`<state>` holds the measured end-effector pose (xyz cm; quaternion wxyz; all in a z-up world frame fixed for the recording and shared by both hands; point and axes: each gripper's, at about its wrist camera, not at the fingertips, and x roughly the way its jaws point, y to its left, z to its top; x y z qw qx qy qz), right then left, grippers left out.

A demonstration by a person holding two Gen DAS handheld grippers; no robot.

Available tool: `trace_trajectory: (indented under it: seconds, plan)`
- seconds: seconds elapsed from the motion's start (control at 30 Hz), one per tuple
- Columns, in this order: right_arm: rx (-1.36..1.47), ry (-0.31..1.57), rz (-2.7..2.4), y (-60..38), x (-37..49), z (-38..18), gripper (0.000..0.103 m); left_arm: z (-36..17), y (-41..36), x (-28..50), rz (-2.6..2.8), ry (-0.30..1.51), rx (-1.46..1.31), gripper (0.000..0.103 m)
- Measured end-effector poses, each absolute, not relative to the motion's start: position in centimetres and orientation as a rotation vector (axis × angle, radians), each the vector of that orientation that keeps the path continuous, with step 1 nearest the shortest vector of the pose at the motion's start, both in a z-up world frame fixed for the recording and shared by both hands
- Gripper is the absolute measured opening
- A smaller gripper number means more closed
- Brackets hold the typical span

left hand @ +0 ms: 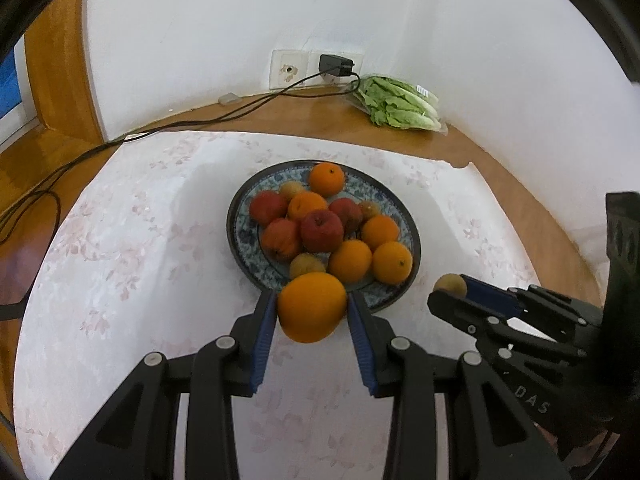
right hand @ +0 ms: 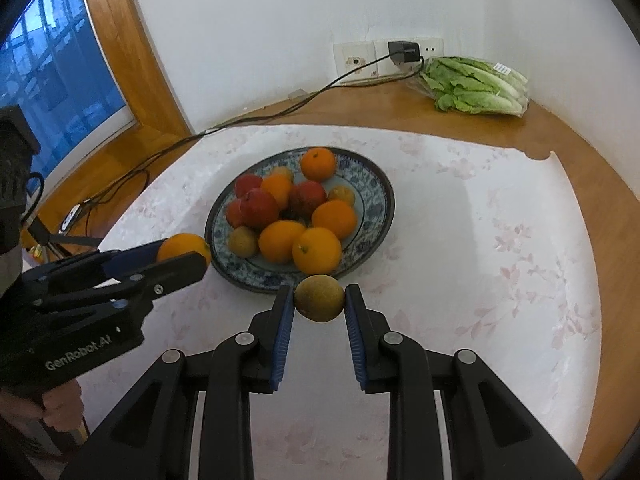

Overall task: Organize fruits
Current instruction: 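Carry the orange and the yellow-brown fruit over the plate with both grippers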

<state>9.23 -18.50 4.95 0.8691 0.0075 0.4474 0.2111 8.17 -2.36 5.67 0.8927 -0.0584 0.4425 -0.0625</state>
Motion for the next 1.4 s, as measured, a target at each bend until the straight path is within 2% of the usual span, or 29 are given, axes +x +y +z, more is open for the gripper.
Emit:
trace_trajectory:
  seconds: [0.43, 1.4]
  plan:
    - [0.028, 0.916, 0.414, -18.8, 11.7, 5.6, 0.027, 4.2, -3.7, 10.3, -0.149, 0.927, -0.119, 0.038]
    - [0.018, 0.915, 0.393, -18.2, 17.6, 3.1, 0.028, 1.9, -4.1, 12.6, -0.126, 0.950, -0.118, 0.037]
